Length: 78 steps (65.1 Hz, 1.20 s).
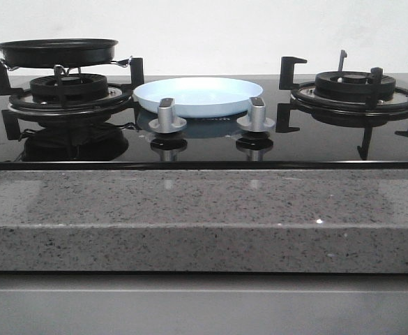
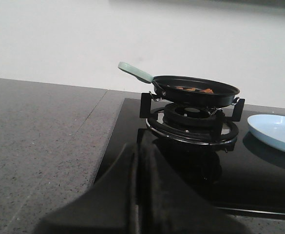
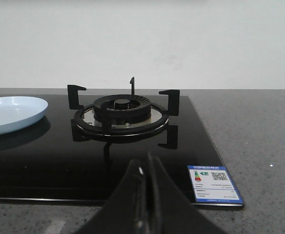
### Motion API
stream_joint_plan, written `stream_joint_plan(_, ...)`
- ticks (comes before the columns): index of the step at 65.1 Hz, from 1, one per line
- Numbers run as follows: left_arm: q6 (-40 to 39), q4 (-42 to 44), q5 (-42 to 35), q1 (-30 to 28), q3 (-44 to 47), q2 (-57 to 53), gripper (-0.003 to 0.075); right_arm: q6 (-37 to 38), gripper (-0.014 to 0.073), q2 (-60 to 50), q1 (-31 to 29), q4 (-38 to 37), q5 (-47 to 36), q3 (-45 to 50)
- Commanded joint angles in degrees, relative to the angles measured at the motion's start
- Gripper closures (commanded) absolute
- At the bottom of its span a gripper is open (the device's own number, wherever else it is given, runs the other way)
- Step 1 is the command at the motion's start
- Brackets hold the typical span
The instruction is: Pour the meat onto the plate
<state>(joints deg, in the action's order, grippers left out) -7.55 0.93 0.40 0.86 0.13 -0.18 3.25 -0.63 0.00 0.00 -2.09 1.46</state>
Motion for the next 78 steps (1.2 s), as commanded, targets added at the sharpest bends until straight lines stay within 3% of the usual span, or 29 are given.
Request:
stream_joint_plan(1, -0.2, 0.1, -5.2, 0.1, 0.4, -0.9, 0.0741, -0.2, 0.0664, -0.9, -0.2, -0.9, -4.5, -0.3)
stream_joint_plan(17, -0.2, -0.9, -6.6, 0.1, -0.8, -0.9, 0.0741, -0.2, 0.0664, -0.9, -0.1, -0.5, -4.0, -0.9)
stream_joint_plan(31, -0.2, -2.2, -3.9, 0.1, -8.8, -0.7, 0.0741, -0.2, 0.0664, -0.8, -0.1, 0.4, 0.9, -8.3)
stream_joint_plan(43, -0.2, -2.1, 3.9, 0.1, -20.0, 3.1, 0.0741, -0.2, 0.0664, 3.2, -0.1, -0.8, 9.1, -18.3)
stream_joint_plan(63, 2.0, -1.7, 22.4, 0.1, -39.6, 20.3, 0.0741, -0.2, 0.0664, 16.3, -0.1, -1.2, 18.7, -31.8)
stream_joint_plan(70, 3.5, -1.7, 27.2, 0.1, -43.9, 25.6, 0.0741, -0.2, 0.0664, 20.7, -0.1, -1.2, 23.0, -34.6)
stream_joint_plan(78, 3.5, -1.8, 27.5, 0.1, -44.6, 30.1, 0.0741, -0.2, 0.0664, 24.4, -0.1, -1.2, 25.3, -35.1)
